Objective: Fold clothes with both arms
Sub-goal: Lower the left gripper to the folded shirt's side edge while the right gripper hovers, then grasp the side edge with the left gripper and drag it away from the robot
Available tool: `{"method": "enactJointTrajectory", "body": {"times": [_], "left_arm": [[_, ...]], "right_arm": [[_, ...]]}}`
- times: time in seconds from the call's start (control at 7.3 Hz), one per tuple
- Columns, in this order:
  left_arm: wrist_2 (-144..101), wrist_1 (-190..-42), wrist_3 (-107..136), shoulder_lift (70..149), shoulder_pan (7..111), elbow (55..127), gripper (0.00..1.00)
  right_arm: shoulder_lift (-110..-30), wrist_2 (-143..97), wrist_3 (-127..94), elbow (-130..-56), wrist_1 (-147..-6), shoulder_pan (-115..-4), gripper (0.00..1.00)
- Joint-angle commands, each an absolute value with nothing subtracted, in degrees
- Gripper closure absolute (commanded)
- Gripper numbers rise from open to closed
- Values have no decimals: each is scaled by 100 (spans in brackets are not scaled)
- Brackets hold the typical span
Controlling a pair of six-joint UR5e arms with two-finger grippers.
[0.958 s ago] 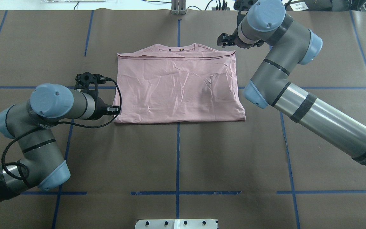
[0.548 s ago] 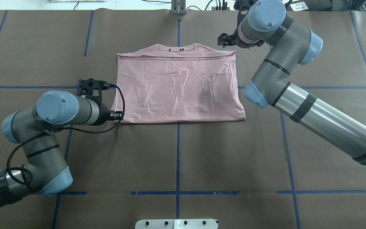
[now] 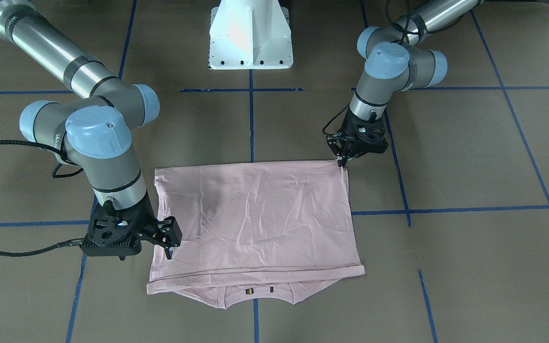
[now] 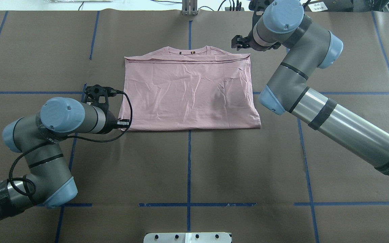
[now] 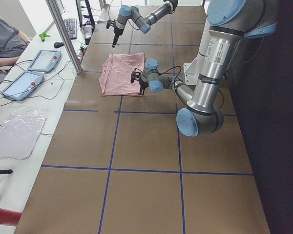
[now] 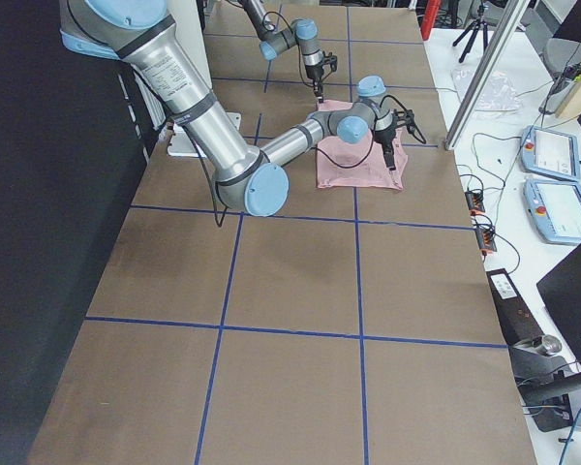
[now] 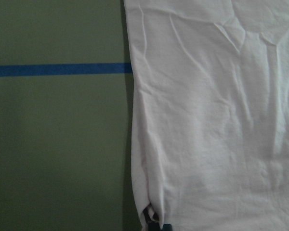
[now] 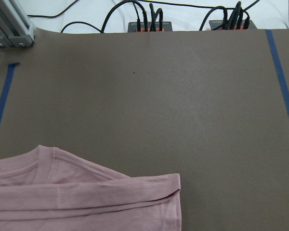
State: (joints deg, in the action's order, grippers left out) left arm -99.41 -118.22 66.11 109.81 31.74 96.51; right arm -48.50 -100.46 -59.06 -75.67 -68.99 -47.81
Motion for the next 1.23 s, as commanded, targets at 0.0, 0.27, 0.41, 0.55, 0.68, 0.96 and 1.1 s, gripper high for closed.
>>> {"method": "enactJointTrajectory", "body": {"times": [0.0, 0.27, 0.41, 0.55, 0.68, 0.96, 1.1], "left_arm": [[-9975, -11821, 6122, 10890, 3278, 9808, 100], [-9967, -11839, 4981, 10845, 3994, 9503, 100], [-9967, -11874, 4496, 11002, 4478, 9014, 100], [-9967, -11865, 4091, 11543, 4935, 8295, 100], [-9958, -11978, 3948, 12149, 5218, 7418, 100], [-9462, -13002, 3946, 13467, 5405, 5215, 100], [-9379, -13173, 3946, 13848, 5449, 4603, 100]], "right_arm": [[-4852, -10046, -5915, -7567, -6891, -4781, 0], [-4852, -10046, -5915, -7559, -6891, -4781, 0], [-4878, -10037, -5924, -7559, -6873, -4773, 0], [-4887, -10037, -5933, -7567, -6864, -4772, 0], [-4887, -10028, -5933, -7567, -6864, -4772, 0], [-4887, -10020, -5933, -7567, -6864, -4772, 0], [-4878, -10011, -5941, -7567, -6864, -4772, 0]]}}
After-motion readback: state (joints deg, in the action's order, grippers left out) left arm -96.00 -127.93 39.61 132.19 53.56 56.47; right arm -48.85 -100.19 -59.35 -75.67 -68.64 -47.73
